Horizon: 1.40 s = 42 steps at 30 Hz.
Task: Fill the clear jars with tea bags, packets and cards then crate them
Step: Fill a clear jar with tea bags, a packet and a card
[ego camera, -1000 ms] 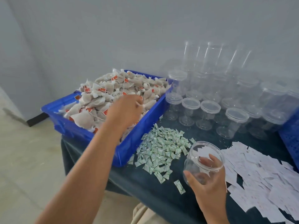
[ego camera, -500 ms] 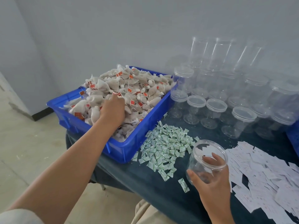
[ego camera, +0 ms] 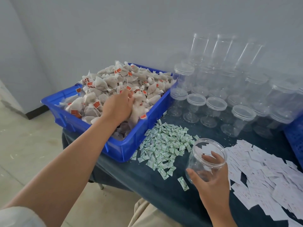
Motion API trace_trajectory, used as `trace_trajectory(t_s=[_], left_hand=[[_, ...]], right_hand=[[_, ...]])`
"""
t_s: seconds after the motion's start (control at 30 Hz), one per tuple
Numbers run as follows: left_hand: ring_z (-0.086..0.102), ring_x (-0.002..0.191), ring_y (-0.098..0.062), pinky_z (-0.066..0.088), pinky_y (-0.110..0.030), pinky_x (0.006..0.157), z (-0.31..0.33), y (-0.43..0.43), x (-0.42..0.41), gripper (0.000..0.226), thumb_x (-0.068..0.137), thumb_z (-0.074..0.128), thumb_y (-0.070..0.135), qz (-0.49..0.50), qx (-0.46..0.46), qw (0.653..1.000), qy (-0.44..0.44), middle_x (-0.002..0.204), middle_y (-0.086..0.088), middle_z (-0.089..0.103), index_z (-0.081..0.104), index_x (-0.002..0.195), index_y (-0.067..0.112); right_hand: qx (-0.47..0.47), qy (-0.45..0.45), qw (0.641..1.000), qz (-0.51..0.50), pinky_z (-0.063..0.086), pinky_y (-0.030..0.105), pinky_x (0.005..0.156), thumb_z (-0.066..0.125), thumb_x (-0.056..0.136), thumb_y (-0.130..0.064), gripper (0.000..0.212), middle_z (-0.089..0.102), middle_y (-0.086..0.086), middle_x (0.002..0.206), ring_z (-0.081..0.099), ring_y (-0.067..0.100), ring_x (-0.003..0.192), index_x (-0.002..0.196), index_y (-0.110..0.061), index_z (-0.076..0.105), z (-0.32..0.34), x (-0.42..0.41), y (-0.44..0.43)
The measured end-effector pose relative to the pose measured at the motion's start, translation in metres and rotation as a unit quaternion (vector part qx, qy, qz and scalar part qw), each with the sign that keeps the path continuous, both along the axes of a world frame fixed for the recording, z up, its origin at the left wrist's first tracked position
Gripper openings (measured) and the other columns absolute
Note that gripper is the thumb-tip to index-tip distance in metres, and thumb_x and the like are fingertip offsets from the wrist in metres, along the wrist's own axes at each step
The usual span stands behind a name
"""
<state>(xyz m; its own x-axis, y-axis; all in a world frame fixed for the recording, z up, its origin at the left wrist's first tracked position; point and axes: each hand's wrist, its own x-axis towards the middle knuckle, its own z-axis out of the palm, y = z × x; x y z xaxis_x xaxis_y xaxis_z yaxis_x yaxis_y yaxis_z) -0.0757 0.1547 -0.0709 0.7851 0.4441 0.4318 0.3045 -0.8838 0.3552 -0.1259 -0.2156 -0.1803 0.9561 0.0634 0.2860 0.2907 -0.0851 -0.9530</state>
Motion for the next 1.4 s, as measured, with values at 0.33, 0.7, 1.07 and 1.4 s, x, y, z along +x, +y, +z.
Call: trace_trajectory(t_s=[0.33,0.7,1.07,1.4], left_hand=[[0.051,0.135,-0.019,0.045,-0.044,0.111,0.02,0.017,-0.009,0.066,0.092,0.071,0.035,-0.179,-0.091,0.952,0.232,0.158,0.003,0.038,0.043,0.151,0.044],[0.064,0.09,-0.019,0.054,-0.029,0.077,0.024,-0.005,-0.009,0.012,0.1,0.066,0.029,-0.165,-0.007,0.971,0.174,0.112,-0.004,0.066,0.062,0.101,0.017],[0.063,0.083,-0.027,0.057,-0.058,0.078,0.085,-0.06,-0.03,0.059,0.084,0.073,0.058,-0.179,-0.388,0.894,-0.133,0.103,-0.023,0.069,0.063,0.115,0.009],[0.059,0.089,0.003,0.042,-0.013,0.073,0.065,-0.199,-0.038,0.023,0.085,0.083,0.043,-0.397,-0.127,0.907,0.056,0.096,0.017,0.066,0.068,0.101,0.038]], right_hand=[[-0.008,0.001,1.0,-0.004,0.063,0.038,0.092,0.097,0.059,-0.049,0.093,0.066,-0.019,0.13,0.074,0.013,0.111,0.14,-0.042,0.053,-0.006,0.005,-0.002],[-0.017,-0.002,1.0,-0.003,0.063,0.035,0.084,0.1,0.06,-0.06,0.089,0.066,-0.02,0.129,0.077,0.014,0.097,0.134,-0.054,0.051,-0.004,0.003,-0.001],[-0.024,-0.008,1.0,0.012,0.066,0.043,0.088,0.096,0.054,-0.068,0.085,0.066,-0.019,0.128,0.076,0.015,0.104,0.127,-0.054,0.054,-0.001,0.003,-0.001],[-0.085,-0.036,0.996,0.02,0.049,0.003,0.085,0.096,0.061,-0.055,0.084,0.066,-0.029,0.124,0.065,-0.006,0.115,0.132,-0.05,0.051,0.008,-0.003,0.0]])
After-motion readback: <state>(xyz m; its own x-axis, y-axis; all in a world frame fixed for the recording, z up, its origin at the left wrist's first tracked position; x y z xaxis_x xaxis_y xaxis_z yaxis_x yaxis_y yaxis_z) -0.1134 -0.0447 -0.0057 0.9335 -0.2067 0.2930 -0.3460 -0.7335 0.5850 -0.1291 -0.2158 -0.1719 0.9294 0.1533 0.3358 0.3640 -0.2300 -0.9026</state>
